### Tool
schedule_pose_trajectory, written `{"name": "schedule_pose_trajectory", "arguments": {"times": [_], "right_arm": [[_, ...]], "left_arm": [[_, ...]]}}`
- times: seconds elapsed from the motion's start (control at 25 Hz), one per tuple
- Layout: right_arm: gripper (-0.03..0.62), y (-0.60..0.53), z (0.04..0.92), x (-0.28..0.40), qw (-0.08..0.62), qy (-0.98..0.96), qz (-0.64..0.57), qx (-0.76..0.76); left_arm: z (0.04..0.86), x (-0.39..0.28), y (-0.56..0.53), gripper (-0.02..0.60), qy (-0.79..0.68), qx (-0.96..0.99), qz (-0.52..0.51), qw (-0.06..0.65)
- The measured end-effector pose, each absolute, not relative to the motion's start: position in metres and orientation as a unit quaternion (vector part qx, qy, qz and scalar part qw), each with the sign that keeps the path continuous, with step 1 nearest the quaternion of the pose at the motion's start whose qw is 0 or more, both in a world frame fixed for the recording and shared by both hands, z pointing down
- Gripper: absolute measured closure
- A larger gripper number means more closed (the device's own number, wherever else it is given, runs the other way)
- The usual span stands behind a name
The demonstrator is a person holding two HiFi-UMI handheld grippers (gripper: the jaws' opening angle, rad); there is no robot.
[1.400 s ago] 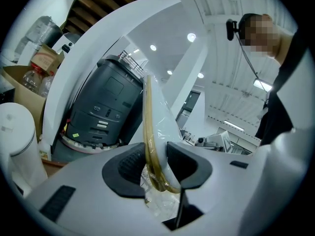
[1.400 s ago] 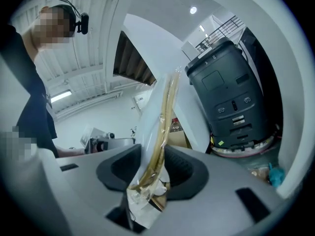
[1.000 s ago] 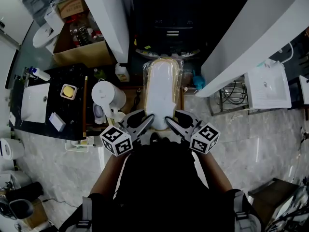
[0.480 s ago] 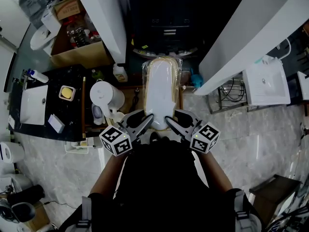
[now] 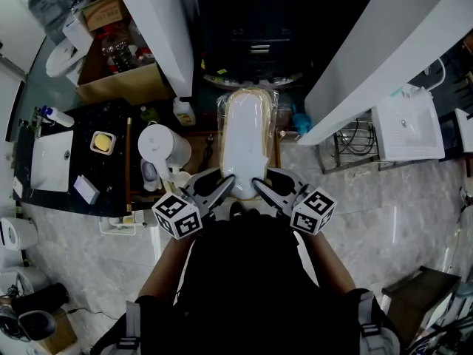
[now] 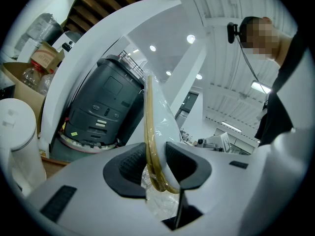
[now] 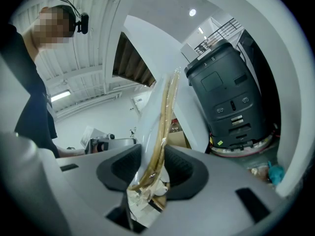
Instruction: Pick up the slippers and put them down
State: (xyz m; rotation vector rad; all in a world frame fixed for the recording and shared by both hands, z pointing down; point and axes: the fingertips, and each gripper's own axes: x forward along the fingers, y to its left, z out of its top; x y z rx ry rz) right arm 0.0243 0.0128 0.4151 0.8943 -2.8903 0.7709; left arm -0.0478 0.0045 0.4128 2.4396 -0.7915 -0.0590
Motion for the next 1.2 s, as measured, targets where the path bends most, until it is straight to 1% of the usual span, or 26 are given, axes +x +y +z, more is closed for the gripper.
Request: {"name": "schedule_pose_trajectory", "arguments": {"times": [1.2], "right_arm": [[0.445, 0.010, 0.429, 0.021, 0.014, -0.923, 0.263, 0.281]], "left_arm": [[0.426, -0.051, 0.003, 0.454, -0.303, 0.905, -0.014, 0.298]]}}
